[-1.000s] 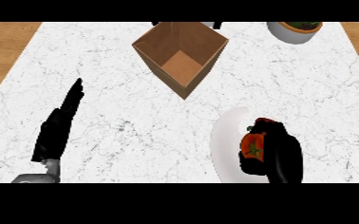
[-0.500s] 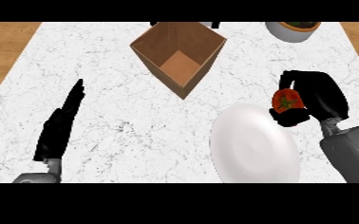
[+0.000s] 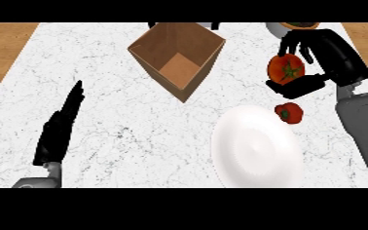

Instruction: Pick the tomato from the plate and place it in the cardboard box

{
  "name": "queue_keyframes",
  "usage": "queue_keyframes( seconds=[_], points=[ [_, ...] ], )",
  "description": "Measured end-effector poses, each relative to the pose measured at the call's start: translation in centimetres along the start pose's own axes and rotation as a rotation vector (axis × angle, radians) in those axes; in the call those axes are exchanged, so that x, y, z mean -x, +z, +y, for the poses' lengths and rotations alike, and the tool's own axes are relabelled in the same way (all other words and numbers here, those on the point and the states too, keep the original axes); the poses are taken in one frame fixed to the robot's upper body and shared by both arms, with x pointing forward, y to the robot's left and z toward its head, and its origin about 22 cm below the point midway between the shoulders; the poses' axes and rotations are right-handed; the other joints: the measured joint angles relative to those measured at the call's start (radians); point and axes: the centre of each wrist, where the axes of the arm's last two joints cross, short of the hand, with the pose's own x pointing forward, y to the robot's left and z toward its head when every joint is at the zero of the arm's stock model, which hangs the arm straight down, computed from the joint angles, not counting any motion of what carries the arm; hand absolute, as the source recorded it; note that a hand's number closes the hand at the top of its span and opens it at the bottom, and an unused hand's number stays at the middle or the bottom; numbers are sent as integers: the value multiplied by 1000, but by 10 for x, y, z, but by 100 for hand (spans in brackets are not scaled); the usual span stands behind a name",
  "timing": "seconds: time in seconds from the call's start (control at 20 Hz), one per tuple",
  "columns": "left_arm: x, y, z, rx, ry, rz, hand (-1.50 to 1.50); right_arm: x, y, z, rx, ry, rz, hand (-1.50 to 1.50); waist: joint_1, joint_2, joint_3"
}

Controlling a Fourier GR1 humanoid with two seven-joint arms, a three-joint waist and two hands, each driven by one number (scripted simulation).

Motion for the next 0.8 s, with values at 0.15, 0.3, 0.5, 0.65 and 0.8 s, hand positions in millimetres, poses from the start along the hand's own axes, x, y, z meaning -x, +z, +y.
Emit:
queue_keyframes(
  seconds=[0.15, 0.3, 0.5, 0.65, 0.8],
  points=[
    [2, -1, 3, 0, 4, 6, 0, -18, -19, -6, 4, -75, -79, 150, -3, -1, 0],
    [9, 3, 3, -1, 0, 8, 0, -38, -32, -7, 0, -119, -134, 150, -8, -2, -1],
    [8, 6, 2, 9, -2, 7, 0, -68, -59, -5, -3, -153, -154, 150, -7, -2, -1],
    [10, 9, 3, 4, 5, 13, 0, -93, -77, -1, -18, -150, -147, 150, -6, -2, -1],
    [7, 9, 4, 4, 6, 13, 0, -113, -99, 8, -36, -141, -133, 150, -2, -1, -1]
  ],
)
